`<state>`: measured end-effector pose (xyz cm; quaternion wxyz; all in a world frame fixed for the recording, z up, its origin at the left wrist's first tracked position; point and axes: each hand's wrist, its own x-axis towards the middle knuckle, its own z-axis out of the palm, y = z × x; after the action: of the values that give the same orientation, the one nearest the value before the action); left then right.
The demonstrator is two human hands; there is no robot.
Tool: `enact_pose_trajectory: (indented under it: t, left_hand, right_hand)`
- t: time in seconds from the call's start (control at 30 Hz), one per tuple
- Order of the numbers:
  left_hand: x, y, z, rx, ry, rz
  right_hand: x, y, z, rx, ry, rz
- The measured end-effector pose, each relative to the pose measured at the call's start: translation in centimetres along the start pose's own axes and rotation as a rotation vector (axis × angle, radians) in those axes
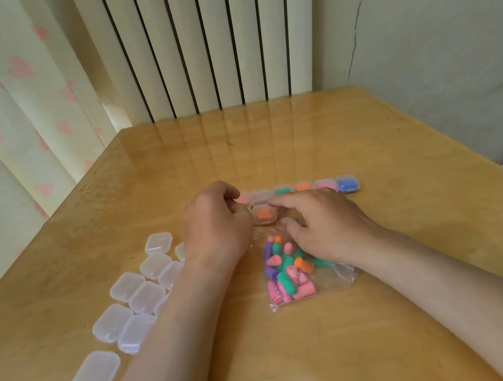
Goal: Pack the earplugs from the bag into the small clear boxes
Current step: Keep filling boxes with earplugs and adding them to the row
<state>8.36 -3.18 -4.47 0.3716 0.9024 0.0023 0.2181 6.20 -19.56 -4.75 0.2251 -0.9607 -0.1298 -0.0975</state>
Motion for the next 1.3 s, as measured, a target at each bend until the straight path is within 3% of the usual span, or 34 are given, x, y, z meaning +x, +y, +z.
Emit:
enact_pose_trajectory:
  t: [0.3,0.4,0.57,0.77,1.1,1.3]
  left_hand:
    - [0.1,0.7,-2.2,0.144,-0.056,0.010]
    - [0.6,0.6,-3.9,0.270,-0.117,0.010]
    - [-0.1,-1.3,-6.9,0.563,-0.357,0.100]
    - [-1.1,-2.8,-7.3,0.770,-0.355,0.142]
    - [-1.1,-2.9,-6.4,0.688,-0.310,0.150]
    - [-1.6,-0.4,-4.6,0.220,-0.200,0.349]
  right_hand:
    - [-0.2,0.7,0.1,0.213,0.080,0.001]
    - [-0.5,0.5,0.0,0.250,0.086,-0.018]
    - [-0.8,0.4,0.0,0.260,0.095,-0.034]
    - [-0.9,0.4,-0.1,0.275,0.076,-0.017]
    - [-1.1,0.5,-0.3,0.300,0.042,-0.010]
    - [-1.2,0.5,-0.6,0.383,0.021,0.014]
